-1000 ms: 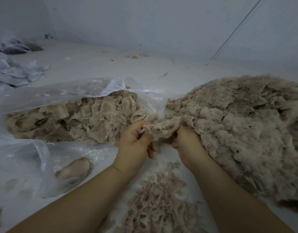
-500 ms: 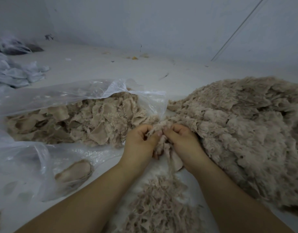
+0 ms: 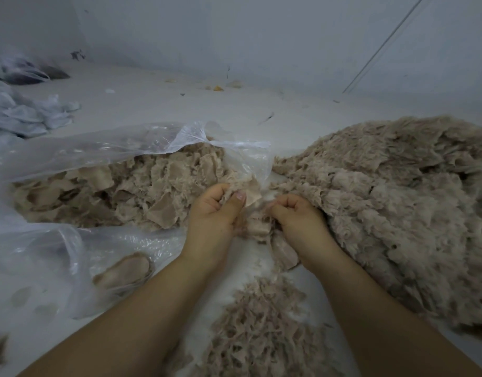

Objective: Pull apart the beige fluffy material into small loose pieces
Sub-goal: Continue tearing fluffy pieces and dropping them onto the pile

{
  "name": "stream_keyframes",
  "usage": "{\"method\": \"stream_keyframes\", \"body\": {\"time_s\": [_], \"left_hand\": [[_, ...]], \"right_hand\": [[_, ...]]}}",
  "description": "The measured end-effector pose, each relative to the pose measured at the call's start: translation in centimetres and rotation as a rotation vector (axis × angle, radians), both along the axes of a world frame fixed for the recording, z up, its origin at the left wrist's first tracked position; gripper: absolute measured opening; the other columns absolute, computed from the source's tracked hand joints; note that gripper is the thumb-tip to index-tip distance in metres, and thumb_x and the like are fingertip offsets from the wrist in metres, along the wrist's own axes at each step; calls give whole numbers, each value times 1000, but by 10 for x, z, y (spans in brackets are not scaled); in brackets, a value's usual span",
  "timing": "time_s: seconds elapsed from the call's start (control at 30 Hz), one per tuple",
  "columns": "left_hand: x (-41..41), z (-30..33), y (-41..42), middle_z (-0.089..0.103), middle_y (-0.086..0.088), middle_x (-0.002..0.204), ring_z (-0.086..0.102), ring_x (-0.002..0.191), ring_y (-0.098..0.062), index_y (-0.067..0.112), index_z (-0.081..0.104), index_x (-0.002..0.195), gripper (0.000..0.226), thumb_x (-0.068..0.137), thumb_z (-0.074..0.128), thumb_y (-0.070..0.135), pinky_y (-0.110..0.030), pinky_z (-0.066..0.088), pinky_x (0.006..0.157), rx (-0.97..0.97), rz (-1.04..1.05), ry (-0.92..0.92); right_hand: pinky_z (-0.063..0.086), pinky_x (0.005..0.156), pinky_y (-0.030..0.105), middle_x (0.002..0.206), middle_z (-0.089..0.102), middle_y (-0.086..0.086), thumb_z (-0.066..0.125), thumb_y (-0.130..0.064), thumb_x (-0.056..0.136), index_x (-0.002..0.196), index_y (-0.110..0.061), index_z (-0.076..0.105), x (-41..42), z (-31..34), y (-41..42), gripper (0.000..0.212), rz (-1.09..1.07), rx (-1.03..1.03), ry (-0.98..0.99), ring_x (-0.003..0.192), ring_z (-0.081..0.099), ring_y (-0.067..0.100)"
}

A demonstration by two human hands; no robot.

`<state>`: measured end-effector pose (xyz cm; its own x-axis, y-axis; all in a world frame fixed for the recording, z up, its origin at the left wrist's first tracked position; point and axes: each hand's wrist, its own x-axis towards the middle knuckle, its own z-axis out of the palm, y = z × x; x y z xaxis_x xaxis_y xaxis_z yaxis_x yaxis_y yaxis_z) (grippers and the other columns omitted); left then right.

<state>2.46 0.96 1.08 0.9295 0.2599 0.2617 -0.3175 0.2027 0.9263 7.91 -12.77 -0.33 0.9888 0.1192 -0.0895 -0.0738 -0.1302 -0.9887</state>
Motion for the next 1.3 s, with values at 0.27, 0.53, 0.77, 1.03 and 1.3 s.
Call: {"method": "stream_keyframes", "body": {"time_s": [0.27, 0.53, 0.77, 1.03, 1.3], "left_hand": [[1, 2, 5, 38, 1, 44, 28, 38, -10, 9, 57, 72, 25, 97, 56, 10, -21, 26, 41, -1, -19, 135], [2, 0, -1, 54, -10, 47, 43, 38, -17, 8, 64, 72, 29, 98, 55, 16, -22, 36, 39, 123, -203, 210], [-10, 7, 33, 63, -16, 53, 44, 28, -14, 11, 63, 66, 26, 90, 66, 18, -12, 31, 36, 337, -671, 324], [-3, 8, 27, 57, 2, 55, 37, 41, -10, 12, 58, 65, 40, 68, 83, 42, -25, 33, 43, 522, -39, 204], [0, 5, 11, 60, -9, 51, 42, 28, -17, -2, 59, 72, 26, 93, 65, 14, -18, 32, 35, 316, -116, 238]], "right_hand": [[46, 58, 26, 66, 58, 10, 62, -15, 88, 95, -18, 67, -6, 5, 0, 9, 104, 110, -79, 62, 54, 18], [50, 82, 62, 80, 62, 32, 55, -21, 99, 99, 19, 60, -14, 8, -1, 41, 212, 341, -29, 76, 60, 44], [53, 86, 46, 92, 65, 18, 64, -32, 93, 99, -9, 62, -9, 5, -1, 23, 7, 345, 104, 88, 63, 31], [45, 77, 46, 86, 54, 38, 63, -27, 93, 95, 19, 54, -13, 10, -2, 47, 109, 333, -2, 80, 51, 36], [50, 82, 57, 88, 59, 42, 51, -20, 100, 96, 21, 59, -16, 10, -2, 42, 226, 294, -72, 80, 59, 43]]}}
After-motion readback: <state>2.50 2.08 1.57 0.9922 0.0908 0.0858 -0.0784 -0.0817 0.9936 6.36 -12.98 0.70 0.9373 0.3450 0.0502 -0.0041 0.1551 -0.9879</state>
